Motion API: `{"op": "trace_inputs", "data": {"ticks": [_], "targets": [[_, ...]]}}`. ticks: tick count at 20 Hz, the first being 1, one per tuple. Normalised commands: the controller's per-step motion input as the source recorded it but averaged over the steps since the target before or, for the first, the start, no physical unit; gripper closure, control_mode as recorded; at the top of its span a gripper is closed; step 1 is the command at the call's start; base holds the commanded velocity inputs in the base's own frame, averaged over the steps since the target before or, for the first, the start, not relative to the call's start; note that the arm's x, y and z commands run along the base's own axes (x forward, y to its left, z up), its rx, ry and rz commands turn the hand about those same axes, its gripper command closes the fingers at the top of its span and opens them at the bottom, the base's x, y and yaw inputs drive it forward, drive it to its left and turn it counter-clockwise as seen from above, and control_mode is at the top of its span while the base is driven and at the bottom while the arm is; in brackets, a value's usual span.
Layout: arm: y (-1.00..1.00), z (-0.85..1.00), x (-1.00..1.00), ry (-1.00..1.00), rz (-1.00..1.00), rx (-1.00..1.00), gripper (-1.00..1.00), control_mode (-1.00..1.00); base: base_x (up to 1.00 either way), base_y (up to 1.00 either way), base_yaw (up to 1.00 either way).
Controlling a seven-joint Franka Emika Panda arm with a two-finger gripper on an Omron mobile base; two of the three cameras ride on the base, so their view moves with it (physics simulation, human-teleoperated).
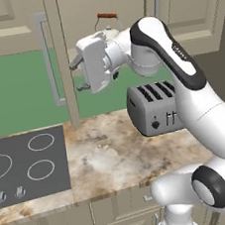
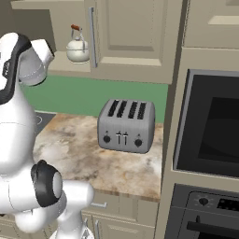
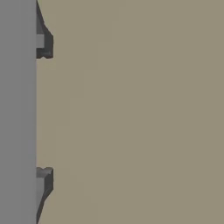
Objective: Open the cabinet, pick the kettle from the cabinet, and place it in the sink.
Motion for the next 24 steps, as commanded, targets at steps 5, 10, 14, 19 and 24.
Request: {"op": "trace_inputs", "data": {"ticks": [5, 10, 14, 19, 24], "targets": [[-0.43, -0.11, 0.09, 0.00, -0.35, 0.00, -1.00, -1.00, 0.00, 0.00, 0.00], [-0.52, -0.01, 0.00, -0.07, -0.21, 0.00, -1.00, -1.00, 0.00, 0.00, 0.00], [-0.53, 0.00, -0.02, -0.12, -0.18, -0.03, -1.00, -1.00, 0.00, 0.00, 0.00], [-0.57, 0.00, -0.01, -0.06, -0.18, -0.03, -1.00, -1.00, 0.00, 0.00, 0.00], [-0.56, 0.00, 0.00, -0.02, -0.20, -0.04, -1.00, -1.00, 0.00, 0.00, 0.00]]}}
